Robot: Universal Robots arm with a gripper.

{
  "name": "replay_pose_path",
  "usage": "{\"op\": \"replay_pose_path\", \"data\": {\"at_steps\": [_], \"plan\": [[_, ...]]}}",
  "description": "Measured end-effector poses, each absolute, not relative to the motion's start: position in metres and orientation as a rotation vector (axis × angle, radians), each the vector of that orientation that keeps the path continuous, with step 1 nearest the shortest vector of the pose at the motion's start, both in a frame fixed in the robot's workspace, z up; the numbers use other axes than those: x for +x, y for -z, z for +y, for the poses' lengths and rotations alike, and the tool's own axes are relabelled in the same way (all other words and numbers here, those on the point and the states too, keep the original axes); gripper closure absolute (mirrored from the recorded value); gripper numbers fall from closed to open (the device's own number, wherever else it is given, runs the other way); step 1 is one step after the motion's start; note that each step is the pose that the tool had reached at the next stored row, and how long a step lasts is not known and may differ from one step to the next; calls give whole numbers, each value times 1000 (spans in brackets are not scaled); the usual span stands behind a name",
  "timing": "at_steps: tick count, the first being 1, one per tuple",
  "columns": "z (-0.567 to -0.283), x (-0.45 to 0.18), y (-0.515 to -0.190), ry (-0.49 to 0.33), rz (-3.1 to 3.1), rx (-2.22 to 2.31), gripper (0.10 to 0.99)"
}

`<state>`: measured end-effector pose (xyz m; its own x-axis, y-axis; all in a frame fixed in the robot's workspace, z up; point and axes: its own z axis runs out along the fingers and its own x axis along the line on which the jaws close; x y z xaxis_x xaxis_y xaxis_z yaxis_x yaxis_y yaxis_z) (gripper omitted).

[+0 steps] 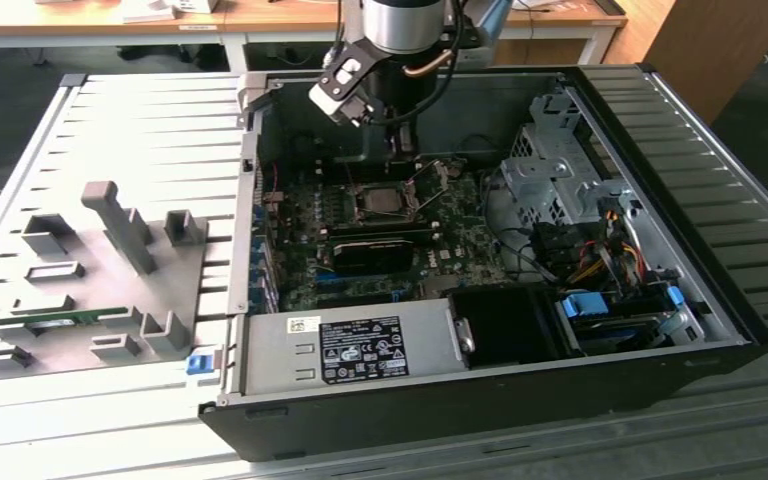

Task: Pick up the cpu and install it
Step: 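Close the cpu cover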

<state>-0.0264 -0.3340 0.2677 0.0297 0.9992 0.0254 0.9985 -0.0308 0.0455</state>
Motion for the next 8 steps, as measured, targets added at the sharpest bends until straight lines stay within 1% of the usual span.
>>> {"op": "replay_pose_path", "data": {"at_steps": [8], "plan": [[-334,-17,-268,-78,2176,2243,980]]}}
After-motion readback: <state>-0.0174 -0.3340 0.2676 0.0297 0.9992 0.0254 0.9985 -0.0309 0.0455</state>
